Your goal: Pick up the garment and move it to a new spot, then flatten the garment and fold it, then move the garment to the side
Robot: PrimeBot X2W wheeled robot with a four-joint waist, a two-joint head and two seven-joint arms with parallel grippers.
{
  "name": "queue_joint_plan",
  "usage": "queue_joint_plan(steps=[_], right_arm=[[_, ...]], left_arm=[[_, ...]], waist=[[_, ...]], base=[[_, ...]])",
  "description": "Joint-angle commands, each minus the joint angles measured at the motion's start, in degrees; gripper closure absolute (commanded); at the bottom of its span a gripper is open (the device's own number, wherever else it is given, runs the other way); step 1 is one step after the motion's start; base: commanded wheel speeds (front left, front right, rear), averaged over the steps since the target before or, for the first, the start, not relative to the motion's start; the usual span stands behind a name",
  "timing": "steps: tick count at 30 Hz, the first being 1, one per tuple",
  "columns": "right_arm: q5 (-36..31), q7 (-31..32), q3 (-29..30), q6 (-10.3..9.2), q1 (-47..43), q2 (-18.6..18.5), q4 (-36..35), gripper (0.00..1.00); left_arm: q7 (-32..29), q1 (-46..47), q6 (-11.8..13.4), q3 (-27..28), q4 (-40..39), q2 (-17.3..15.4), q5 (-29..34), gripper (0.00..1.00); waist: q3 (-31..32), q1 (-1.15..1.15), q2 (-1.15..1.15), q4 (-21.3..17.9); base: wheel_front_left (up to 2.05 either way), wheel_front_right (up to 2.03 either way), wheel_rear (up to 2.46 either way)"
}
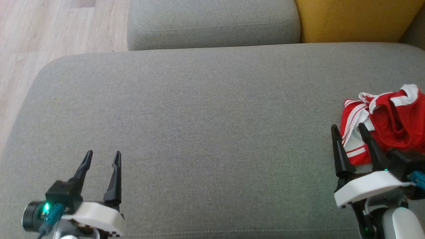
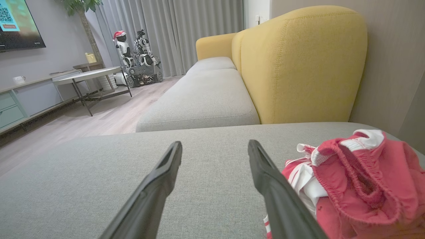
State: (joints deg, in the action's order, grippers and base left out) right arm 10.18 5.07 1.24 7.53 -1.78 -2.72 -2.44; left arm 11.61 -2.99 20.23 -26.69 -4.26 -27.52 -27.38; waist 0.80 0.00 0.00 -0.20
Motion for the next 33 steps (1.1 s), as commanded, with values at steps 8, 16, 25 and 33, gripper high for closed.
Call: queue_joint_plan(steps=[8,16,25,33], right_arm=[[0.6,0.0,-0.8,-0.04,1.9,-0.2,-2.4,0.0],[0.7,0.0,-0.7,-0.04,1.9,-0.2,-2.6,0.0],[2.3,-0.1,0.4,0.0,-0.6,0.1,2.8,1.0],[7.7,-0.1,0.6,0.0,0.0,-0.1,3.7,1.0]], left_arm=[[0.3,3.2,0.2,2.4,-1.6,-1.7,-0.6,0.0],[0.5,3.3,0.0,2.1,-1.6,-2.0,-0.5,0.0],[-0.2,-0.8,-0.6,-0.6,2.4,1.7,-1.5,1.0],[-1.2,-0.2,-2.3,1.3,3.5,3.0,-5.9,1.0]], waist=[[-0.1,0.0,0.0,0.3],[-0.2,0.0,0.0,0.6],[-0.4,0.0,0.0,0.7],[-0.4,0.0,0.0,0.7]], base=[[0.0,0.0,0.0],[0.0,0.0,0.0],[0.0,0.0,0.0],[0.0,0.0,0.0]])
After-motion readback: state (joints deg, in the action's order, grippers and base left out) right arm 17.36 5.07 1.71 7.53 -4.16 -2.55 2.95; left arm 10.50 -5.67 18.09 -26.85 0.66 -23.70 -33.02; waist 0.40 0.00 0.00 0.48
